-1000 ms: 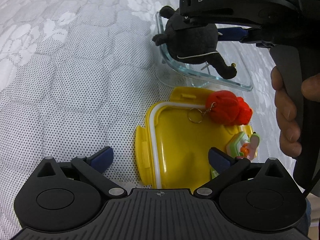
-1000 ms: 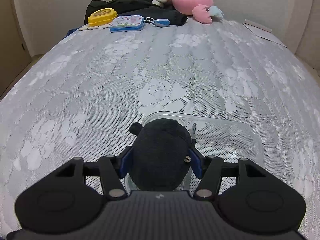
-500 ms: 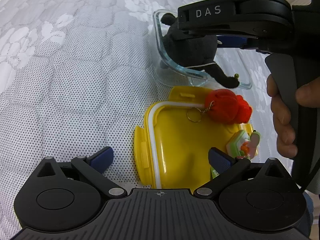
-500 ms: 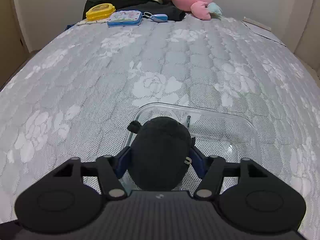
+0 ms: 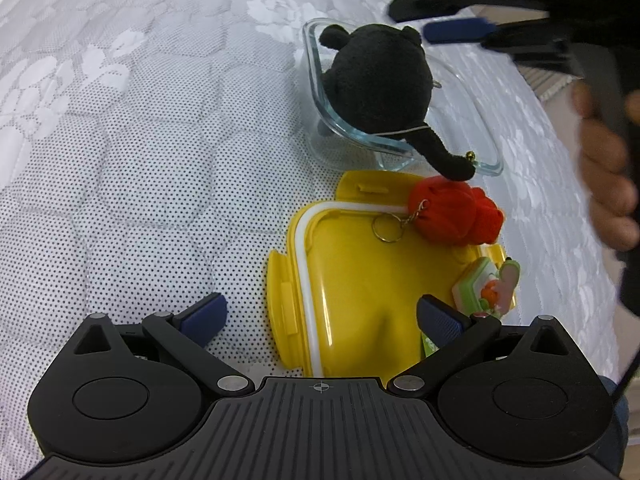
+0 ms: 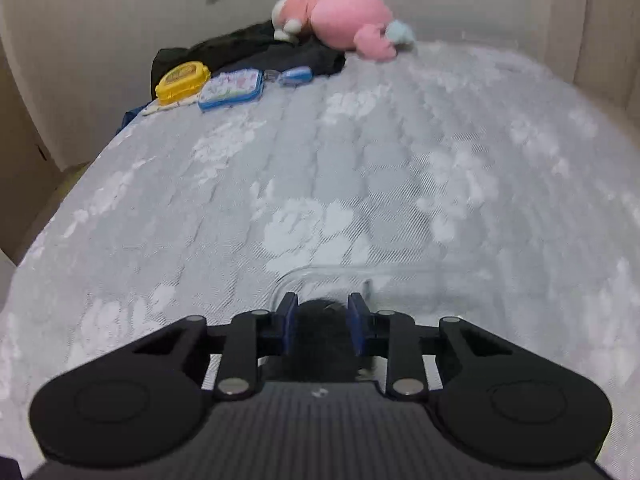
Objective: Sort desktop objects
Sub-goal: 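Carry the black plush toy with the right gripper into the glass container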
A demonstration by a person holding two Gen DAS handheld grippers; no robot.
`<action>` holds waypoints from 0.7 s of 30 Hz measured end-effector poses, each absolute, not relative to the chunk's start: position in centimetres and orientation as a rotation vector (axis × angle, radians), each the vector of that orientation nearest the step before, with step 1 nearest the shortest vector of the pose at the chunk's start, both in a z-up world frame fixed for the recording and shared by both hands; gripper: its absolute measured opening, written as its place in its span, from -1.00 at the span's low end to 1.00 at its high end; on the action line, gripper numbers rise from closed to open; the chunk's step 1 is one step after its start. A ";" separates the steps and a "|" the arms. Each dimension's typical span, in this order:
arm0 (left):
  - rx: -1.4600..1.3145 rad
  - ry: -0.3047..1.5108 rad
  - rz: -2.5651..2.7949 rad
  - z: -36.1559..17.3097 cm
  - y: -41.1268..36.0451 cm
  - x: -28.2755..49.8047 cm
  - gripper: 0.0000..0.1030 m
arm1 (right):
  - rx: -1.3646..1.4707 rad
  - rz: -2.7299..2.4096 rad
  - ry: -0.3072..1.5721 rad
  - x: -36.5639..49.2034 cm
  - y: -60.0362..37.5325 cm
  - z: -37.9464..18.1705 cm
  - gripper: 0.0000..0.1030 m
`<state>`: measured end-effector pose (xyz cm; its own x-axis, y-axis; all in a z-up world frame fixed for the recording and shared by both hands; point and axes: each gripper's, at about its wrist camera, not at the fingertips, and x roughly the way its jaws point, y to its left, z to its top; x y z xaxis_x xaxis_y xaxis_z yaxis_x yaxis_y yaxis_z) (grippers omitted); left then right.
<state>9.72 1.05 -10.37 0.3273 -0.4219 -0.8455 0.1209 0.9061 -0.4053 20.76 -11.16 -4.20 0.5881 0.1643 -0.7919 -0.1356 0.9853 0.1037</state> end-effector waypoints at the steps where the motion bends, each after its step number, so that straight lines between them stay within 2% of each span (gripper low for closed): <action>1: -0.291 1.189 -0.362 -10.4 1.0 9.7 1.00 | 0.046 0.172 0.926 20.9 -11.2 -4.2 -0.41; 8: -0.285 1.192 -0.364 -10.4 0.4 9.8 1.00 | -0.001 0.196 0.929 19.4 -12.5 -3.1 -0.41; 13: -0.302 1.192 -0.362 -10.3 0.4 9.9 1.00 | -0.037 0.215 0.930 18.3 -13.5 -2.3 -0.22; 19: -0.289 1.189 -0.371 -10.0 -0.2 9.6 1.00 | -0.050 0.247 0.959 16.6 -13.9 -2.3 -0.24; 21: -0.281 1.187 -0.375 -9.9 -0.3 9.5 1.00 | -0.033 0.250 0.964 17.0 -13.2 -3.2 -0.31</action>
